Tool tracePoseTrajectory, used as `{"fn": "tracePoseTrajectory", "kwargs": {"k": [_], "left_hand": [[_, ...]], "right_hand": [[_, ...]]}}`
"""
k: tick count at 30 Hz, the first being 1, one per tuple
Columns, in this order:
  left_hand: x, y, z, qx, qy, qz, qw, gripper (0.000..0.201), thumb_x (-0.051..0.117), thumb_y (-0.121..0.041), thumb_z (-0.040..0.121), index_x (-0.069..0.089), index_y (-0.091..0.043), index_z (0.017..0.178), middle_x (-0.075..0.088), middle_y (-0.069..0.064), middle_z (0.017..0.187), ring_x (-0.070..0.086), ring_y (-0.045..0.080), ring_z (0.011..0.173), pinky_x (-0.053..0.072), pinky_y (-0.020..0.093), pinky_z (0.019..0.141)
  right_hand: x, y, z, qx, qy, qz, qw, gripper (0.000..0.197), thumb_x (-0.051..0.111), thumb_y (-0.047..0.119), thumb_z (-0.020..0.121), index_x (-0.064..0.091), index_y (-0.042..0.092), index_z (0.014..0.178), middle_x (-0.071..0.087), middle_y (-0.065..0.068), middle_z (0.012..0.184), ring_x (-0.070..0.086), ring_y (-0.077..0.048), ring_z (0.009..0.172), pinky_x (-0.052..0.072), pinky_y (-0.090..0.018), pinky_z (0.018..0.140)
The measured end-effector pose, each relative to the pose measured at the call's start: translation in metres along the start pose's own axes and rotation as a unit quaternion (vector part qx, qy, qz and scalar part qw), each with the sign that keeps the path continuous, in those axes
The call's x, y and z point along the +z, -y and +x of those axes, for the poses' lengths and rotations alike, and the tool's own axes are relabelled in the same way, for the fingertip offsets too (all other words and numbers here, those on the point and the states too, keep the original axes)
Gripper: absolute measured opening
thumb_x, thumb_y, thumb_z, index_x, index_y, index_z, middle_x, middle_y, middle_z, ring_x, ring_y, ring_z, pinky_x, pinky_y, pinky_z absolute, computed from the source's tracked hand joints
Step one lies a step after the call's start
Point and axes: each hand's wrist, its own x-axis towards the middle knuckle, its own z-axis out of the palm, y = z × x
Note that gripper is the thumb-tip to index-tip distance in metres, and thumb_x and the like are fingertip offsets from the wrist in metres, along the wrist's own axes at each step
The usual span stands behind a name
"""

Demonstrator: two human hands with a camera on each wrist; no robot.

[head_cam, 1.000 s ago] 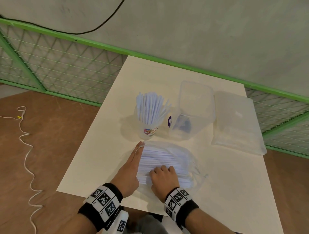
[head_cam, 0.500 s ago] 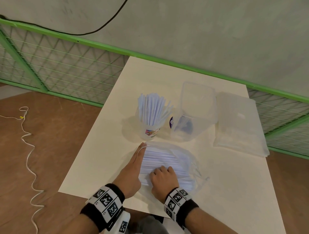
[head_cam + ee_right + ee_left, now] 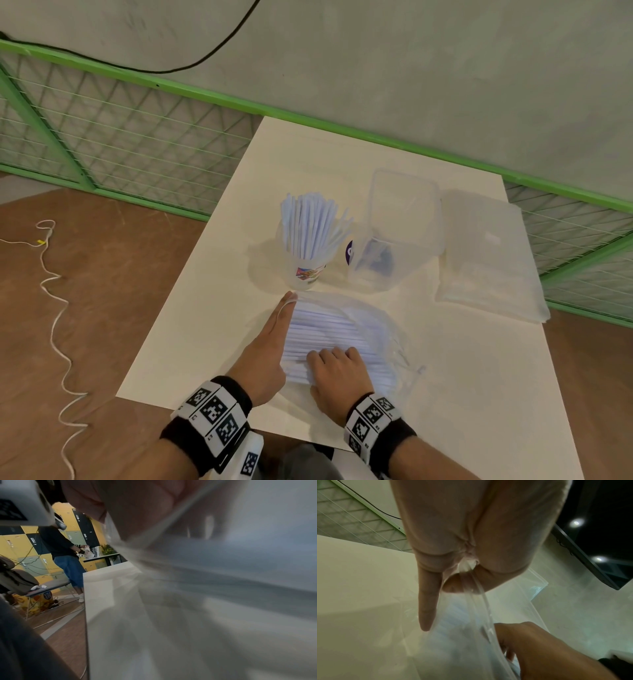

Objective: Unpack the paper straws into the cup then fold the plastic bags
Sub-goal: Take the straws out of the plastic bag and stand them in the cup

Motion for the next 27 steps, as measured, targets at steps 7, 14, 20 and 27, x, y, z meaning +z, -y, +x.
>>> {"fn": "tracePoseTrajectory", "kwargs": {"k": [7,14,20,27], "left_hand": [[0.0,-0.001,0.0,0.007,-0.006,0.007,1.0,0.11,0.041,0.023,0.069,-0.01,-0.029,0.151,-0.013,-0.018,0.159,-0.002,-0.001,0.146,0.001,-0.007,0.097],[0.0,0.0,0.001,0.011,-0.007,0.005,1.0,0.11,0.041,0.023,0.069,-0.009,-0.028,0.152,-0.013,-0.016,0.16,-0.004,-0.001,0.147,-0.001,-0.005,0.1],[-0.002,0.001,0.0,0.011,-0.008,0.003,1.0,0.108,0.04,0.022,0.07,-0.01,-0.03,0.15,-0.012,-0.017,0.159,-0.003,0.0,0.147,-0.001,-0.003,0.102],[-0.003,0.003,0.0,0.018,-0.013,0.003,1.0,0.107,0.038,0.024,0.07,-0.013,-0.036,0.143,-0.012,-0.016,0.158,-0.004,0.002,0.147,-0.003,0.002,0.106]], "right_hand": [[0.006,0.0,0.005,0.001,-0.049,-0.034,0.998,0.025,0.087,0.025,0.05,0.064,0.022,0.061,0.06,0.005,0.059,0.059,-0.019,0.057,0.048,-0.034,0.054],[0.001,0.004,0.01,0.022,-0.004,-0.032,0.999,0.023,0.084,0.023,0.049,0.064,0.018,0.057,0.062,0.001,0.059,0.062,-0.022,0.06,0.049,-0.038,0.055],[-0.01,-0.008,0.005,-0.008,0.004,0.011,1.0,0.03,0.053,0.035,0.085,0.056,0.013,0.105,0.065,-0.007,0.101,0.059,-0.03,0.094,0.039,-0.043,0.09],[-0.049,-0.034,-0.026,0.069,-0.185,0.394,0.898,0.015,0.054,0.042,0.085,0.05,0.031,0.076,0.053,0.009,0.065,0.051,-0.01,0.063,0.038,-0.025,0.06]]}}
